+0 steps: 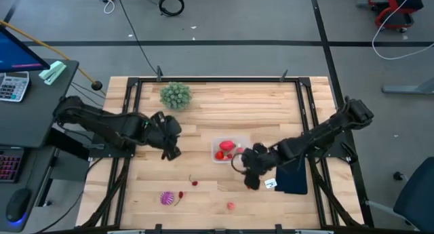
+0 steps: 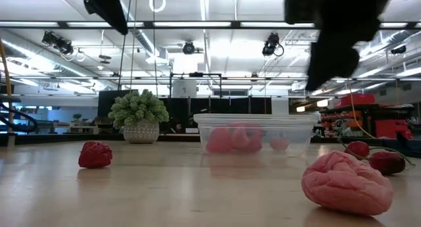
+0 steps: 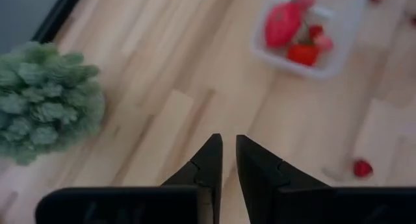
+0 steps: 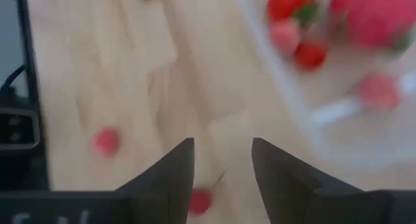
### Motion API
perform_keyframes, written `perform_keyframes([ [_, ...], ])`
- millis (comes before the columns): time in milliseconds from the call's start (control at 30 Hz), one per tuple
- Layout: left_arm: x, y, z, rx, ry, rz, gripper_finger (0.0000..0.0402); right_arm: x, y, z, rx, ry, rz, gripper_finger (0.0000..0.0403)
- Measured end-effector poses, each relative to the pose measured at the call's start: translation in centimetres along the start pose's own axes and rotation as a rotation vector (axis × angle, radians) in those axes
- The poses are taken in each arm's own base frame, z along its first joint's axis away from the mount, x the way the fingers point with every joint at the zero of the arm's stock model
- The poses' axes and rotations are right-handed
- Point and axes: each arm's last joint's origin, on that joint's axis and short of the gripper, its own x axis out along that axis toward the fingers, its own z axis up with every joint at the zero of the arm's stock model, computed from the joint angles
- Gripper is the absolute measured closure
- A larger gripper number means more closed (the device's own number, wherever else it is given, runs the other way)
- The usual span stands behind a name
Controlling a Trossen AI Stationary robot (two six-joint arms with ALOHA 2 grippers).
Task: Pick and placing Produce into tupperware
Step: Put the red cherry into the transparent bin
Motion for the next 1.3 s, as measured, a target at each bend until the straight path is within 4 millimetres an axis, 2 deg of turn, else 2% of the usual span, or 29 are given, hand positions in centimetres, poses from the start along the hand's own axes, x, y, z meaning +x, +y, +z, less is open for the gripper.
perform_keyframes([
  [133, -0.8, -1.2, -1.0, 0.049, -0.001, -0.040, 0.0358, -0.5, 0.7, -2.8, 0.076, 0.091, -0.088, 0.0243],
  [233, -1.3, -1.9, -1.5, 0.086, -0.028, -0.038, 0.0364, -0.9, 0.7, -4.3, 0.105, 0.069, -0.198, 0.0243],
  [333, -1.6, -2.2, -1.8, 0.108, -0.066, -0.013, 0.0368, -0.8, 0.4, -5.3, 0.106, 0.046, -0.233, 0.0243],
  [600, -2.1, -2.8, -2.4, 0.149, -0.088, -0.021, 0.0378, 0.9, -2.5, -7.8, 0.216, 0.084, -0.285, 0.0243],
  [800, -2.5, -3.2, -2.9, 0.162, -0.091, -0.041, 0.0376, 2.1, -3.1, -8.6, 0.251, 0.035, -0.177, 0.0243],
  [1067, -3.0, -3.7, -3.5, 0.121, -0.092, -0.070, 0.0370, 2.4, -3.9, -9.2, 0.244, 0.026, -0.195, 0.0246],
  [1200, -3.2, -4.0, -3.7, 0.106, -0.092, -0.081, 0.0377, 2.4, -3.8, -9.1, 0.247, 0.023, -0.175, 0.0270],
  [1300, -3.3, -4.1, -3.8, 0.085, -0.105, -0.078, 0.0383, 2.5, -3.5, -9.0, 0.229, 0.017, -0.145, 0.0305],
])
